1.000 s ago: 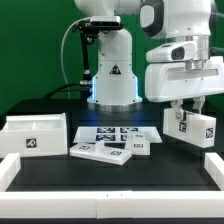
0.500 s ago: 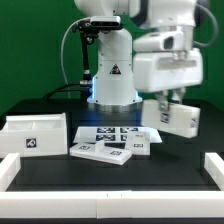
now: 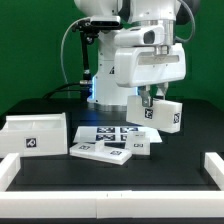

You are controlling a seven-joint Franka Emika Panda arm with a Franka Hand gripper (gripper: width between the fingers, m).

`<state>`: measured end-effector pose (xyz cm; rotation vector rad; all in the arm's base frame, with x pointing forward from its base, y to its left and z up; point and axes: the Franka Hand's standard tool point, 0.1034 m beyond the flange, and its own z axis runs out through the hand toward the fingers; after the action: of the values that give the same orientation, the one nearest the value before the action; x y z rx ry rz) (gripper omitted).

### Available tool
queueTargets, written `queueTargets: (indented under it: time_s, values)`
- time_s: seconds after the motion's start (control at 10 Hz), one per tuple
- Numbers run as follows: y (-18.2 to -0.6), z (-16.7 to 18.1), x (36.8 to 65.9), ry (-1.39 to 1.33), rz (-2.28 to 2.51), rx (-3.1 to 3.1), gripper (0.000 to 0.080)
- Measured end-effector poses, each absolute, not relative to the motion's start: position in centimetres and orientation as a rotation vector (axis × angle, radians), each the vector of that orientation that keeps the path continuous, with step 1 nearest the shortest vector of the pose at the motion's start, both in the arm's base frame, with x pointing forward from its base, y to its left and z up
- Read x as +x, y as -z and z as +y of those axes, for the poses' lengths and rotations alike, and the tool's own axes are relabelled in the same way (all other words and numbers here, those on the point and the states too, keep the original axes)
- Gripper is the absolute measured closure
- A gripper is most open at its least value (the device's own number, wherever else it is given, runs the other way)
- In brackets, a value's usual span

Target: Assemble cabinet

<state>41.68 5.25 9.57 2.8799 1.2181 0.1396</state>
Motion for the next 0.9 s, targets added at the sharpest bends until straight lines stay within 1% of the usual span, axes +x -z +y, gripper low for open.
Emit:
queueTargets:
  time_s: [0.2, 0.3, 0.4, 0.7, 0.8, 0.9]
  values:
    - [-10.2, 0.8, 40.0, -0.057, 1.239, 2.902, 0.0514]
    - [-9.9, -0.5, 39.5, -0.046, 1.215, 2.922, 0.0514]
    - [-9.2, -0.3, 39.3, -0.022, 1.184, 2.949, 0.0514]
    - [-9.0, -0.5, 39.2, -0.012, 1.179, 2.954, 0.0514]
    - [-8.9, -1.4, 38.9, 0.004, 1.114, 2.984, 0.0514]
    - [-8.8, -3.0, 38.4, 0.007, 1.116, 2.993, 0.0514]
